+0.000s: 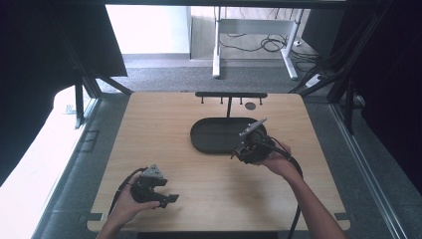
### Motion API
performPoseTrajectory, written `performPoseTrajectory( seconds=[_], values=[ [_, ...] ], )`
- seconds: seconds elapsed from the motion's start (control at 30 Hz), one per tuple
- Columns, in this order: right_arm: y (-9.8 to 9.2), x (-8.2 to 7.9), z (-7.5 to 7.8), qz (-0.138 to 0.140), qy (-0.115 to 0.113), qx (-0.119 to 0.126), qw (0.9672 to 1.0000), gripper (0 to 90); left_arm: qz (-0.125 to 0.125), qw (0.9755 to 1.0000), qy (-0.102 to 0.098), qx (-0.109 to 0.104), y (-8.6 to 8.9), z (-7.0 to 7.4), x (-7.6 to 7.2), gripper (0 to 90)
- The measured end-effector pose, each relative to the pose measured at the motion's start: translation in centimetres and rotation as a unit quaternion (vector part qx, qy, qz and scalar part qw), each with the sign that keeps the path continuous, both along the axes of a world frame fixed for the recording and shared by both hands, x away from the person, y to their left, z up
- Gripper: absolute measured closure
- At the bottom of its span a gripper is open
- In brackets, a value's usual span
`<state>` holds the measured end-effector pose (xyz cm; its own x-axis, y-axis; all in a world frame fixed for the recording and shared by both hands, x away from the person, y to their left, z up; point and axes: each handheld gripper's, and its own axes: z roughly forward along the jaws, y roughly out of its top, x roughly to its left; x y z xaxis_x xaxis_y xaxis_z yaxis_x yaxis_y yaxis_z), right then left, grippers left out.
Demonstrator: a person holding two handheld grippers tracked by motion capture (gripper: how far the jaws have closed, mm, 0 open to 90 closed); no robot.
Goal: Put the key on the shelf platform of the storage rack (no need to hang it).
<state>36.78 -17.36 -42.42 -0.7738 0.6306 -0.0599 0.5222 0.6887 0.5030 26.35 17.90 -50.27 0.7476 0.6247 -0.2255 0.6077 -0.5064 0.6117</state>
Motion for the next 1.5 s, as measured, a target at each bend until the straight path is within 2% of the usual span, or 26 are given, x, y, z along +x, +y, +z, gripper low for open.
performPoseTrajectory(
  seconds=[0.2,0.47,0.77,1.2,1.5],
  values=[
    [0.1,0.6,-0.1,-0.005,0.0,0.003,1.0,49.1,-0.006,1.0,-0.001,0.005,-0.1,0.0,0.0,24.3],
    [0.5,1.5,0.6,-0.004,0.001,0.004,1.0,49.2,-0.006,1.0,0.002,0.004,-0.4,-0.3,0.0,24.3],
    [1.2,2.8,0.9,-0.011,0.003,-0.004,0.9999,49.2,-0.007,1.0,0.001,0.006,-0.3,-0.1,0.0,24.3],
    [1.9,4.5,0.6,-0.015,0.011,-0.009,0.9998,49.2,-0.008,1.0,0.0,0.003,0.0,0.0,0.0,24.3],
    [2.4,5.3,0.8,-0.016,0.007,-0.004,0.9998,49.2,-0.009,0.9999,0.001,0.004,-0.1,0.0,0.1,24.3]
  ],
)
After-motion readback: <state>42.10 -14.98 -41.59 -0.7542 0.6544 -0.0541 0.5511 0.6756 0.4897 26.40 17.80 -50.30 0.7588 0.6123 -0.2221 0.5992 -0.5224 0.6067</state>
